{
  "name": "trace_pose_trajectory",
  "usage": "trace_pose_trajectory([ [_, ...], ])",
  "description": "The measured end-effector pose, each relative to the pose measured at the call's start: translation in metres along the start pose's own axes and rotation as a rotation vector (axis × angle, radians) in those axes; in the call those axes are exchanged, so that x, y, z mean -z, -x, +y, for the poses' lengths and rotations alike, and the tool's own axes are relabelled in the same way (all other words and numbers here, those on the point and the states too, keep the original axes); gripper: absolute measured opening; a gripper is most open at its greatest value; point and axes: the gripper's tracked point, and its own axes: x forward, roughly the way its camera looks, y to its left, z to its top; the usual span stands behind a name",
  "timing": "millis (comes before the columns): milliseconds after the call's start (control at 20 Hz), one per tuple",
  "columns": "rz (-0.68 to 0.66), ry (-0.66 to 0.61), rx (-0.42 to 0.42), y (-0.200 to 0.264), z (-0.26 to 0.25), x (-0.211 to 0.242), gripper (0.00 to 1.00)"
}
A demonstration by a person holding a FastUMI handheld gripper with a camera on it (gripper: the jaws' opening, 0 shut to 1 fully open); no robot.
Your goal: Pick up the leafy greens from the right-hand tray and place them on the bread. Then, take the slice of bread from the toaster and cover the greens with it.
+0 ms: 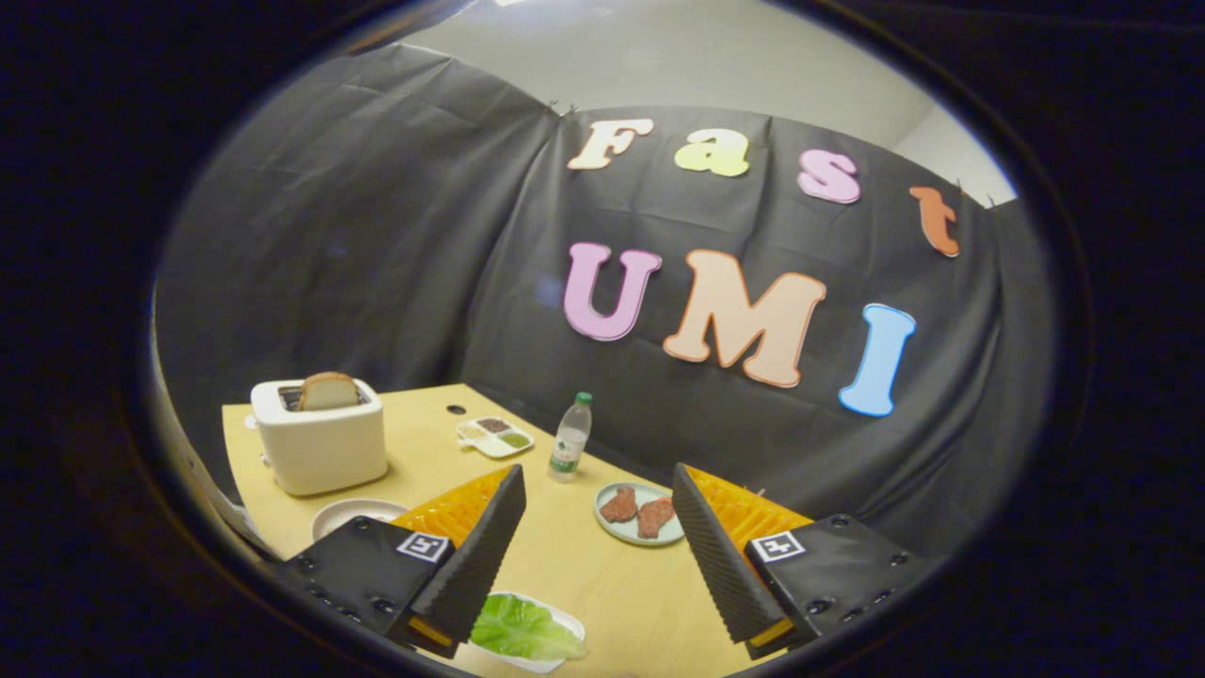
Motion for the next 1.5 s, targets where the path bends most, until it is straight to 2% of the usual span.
trace_pose_trajectory([
  [950, 0.316, 0.118, -0.357, -0.028, 0.037, 0.146, 0.99],
  [1500, 0.524, 0.162, -0.532, -0.027, 0.064, 0.234, 0.99],
])
